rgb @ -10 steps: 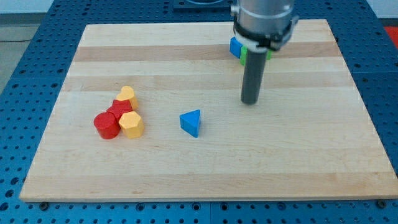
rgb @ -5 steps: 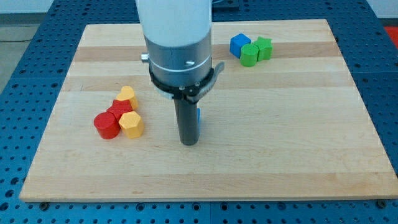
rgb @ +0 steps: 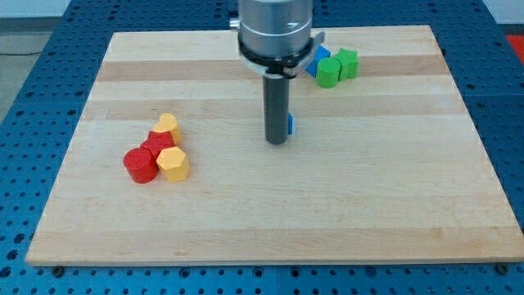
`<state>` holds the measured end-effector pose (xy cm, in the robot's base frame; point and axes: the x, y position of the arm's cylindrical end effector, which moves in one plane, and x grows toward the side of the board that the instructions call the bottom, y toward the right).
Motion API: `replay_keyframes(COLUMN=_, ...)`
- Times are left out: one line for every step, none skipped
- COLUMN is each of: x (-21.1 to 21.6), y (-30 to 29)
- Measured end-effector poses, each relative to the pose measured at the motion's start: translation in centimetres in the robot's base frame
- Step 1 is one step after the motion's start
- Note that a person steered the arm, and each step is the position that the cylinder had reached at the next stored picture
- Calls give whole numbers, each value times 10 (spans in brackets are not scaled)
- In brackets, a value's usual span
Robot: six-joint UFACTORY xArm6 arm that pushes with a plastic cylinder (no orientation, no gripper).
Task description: Move the blue triangle to the left of the green circle
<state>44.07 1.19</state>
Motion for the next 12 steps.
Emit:
replay_keyframes(x=-20, y=2)
replay_keyframes(x=-36, y=0)
replay_keyframes(x=-52, y=-5)
replay_keyframes(x=-58, y=-32)
replay_keyframes(x=-67, y=-37)
replay_keyframes(x=-80, y=-24)
replay_keyframes(x=-92, y=1)
replay_keyframes(x=-97, y=13)
replay_keyframes(x=-87, y=-2)
replay_keyframes(x=-76, y=-2)
replay_keyframes(x=-76, y=22)
replay_keyframes(x=-81, y=46)
